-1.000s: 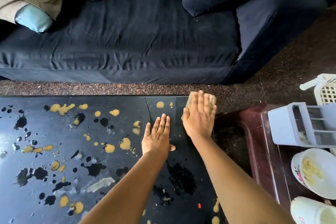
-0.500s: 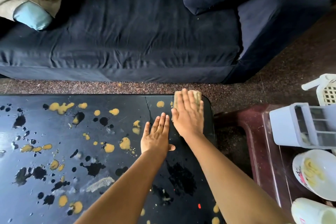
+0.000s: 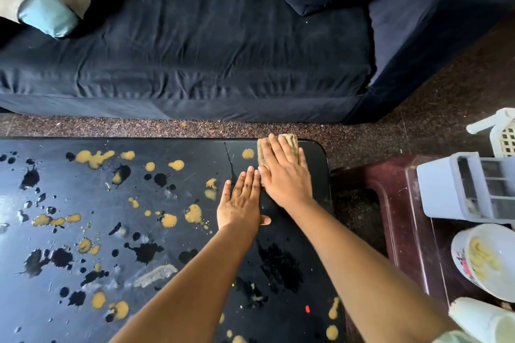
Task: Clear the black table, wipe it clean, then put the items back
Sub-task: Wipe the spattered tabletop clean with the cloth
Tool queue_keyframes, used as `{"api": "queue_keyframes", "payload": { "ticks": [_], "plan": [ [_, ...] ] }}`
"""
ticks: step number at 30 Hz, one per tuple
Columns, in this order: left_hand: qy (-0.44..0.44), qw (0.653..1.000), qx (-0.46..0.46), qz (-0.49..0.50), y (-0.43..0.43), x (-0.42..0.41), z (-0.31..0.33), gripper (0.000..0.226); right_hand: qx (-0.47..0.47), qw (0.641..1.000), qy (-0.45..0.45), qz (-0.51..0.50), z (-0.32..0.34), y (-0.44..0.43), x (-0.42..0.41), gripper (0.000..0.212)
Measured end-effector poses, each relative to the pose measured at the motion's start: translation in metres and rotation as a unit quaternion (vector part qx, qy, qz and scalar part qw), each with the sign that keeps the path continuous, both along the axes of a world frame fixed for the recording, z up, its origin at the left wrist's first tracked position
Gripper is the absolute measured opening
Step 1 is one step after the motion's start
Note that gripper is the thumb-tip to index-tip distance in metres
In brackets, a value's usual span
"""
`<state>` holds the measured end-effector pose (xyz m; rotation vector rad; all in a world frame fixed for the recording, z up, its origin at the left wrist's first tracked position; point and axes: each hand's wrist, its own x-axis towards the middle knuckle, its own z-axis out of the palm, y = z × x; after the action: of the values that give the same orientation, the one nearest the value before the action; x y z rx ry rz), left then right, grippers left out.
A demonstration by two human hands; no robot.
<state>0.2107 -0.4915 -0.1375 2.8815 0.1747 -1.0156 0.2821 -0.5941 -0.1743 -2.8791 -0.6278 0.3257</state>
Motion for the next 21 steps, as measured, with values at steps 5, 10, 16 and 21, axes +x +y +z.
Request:
{"api": "queue_keyframes", "payload": {
  "ticks": [5, 10, 16, 21],
  "plan": [
    [-0.002, 1.000, 0.008, -0.003, 0.000, -0.002, 0.001, 0.098, -0.029, 0.991, -0.022, -0.131, -0.005, -0.036, 0.004, 0.061],
    [0.008, 1.000, 0.009, -0.004, 0.000, 0.000, -0.001, 0.099, -0.012, 0.999, 0.003, -0.045, -0.002, 0.005, 0.000, 0.062],
    [0.008, 1.000, 0.009, 0.003, 0.001, -0.001, -0.001, 0.100, -0.036, 0.992, -0.049, -0.111, -0.004, -0.058, 0.005, 0.060],
    [0.008, 1.000, 0.012, 0.011, 0.001, -0.002, -0.001, 0.101, 0.002, 0.996, -0.015, -0.086, -0.001, 0.007, -0.012, 0.061]
  ]
}}
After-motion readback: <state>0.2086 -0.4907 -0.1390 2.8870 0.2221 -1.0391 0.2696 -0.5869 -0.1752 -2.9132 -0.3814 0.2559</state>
